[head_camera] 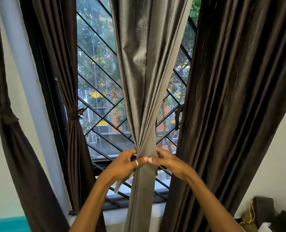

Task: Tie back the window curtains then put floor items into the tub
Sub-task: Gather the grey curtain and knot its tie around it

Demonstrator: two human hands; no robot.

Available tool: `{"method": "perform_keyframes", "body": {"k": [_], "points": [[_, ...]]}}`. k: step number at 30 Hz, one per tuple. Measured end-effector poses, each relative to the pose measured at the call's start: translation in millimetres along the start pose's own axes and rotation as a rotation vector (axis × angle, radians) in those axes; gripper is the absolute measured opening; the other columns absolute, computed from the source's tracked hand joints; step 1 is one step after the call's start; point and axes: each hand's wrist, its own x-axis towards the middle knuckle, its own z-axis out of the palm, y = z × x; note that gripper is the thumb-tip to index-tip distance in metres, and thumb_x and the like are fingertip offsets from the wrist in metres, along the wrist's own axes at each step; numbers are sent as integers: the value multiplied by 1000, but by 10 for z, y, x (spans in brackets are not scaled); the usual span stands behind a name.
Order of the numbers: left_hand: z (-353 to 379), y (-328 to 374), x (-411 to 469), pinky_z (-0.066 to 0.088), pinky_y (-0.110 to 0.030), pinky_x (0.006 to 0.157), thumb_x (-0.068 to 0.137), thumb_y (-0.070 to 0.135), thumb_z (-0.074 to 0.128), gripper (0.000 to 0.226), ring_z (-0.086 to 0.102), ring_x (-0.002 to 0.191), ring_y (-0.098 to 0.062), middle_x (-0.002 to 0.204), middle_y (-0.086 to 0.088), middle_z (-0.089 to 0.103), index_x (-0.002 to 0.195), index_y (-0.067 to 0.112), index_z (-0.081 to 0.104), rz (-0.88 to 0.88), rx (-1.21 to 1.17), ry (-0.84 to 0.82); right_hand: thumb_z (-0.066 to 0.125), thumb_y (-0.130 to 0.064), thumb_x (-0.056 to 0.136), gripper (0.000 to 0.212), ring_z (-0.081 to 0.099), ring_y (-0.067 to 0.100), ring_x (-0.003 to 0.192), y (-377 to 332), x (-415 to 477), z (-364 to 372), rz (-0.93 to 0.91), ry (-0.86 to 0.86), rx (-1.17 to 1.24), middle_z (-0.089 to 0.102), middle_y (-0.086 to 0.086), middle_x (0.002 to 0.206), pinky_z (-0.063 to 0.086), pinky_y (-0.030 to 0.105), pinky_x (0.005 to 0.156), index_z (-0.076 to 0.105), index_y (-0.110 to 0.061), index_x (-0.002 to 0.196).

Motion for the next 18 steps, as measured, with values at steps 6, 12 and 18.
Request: {"method": "perform_keyframes", "body": {"k": [6, 12, 18], "points": [[-45, -27, 33, 60, -31, 86, 94, 33, 66, 31, 71, 100, -10, 113, 3, 73, 123, 24, 65, -15, 43, 46, 66, -27, 95, 37, 67, 18, 117, -68, 42, -13, -35, -63, 9, 70, -1, 127, 53, 38, 102, 60, -22, 131], [-21, -55, 75, 56, -25, 87, 97, 40, 59, 24, 66, 102, 0, 113, 21, 68, 121, 40, 61, 6, 201, 86, 67, -49, 92, 37, 69, 13, 108, -46, 134, -78, -70, 2, -267, 73, -6, 116, 55, 44, 98, 68, -27, 121], [59, -54, 114, 57, -26, 87, 98, 41, 58, 31, 66, 104, -3, 118, 15, 68, 128, 33, 59, 50, 228, 92, 69, -72, 75, 62, 69, 10, 104, -165, 139, -328, -51, -17, -516, 73, -8, 113, 56, 45, 94, 70, -26, 116]]}}
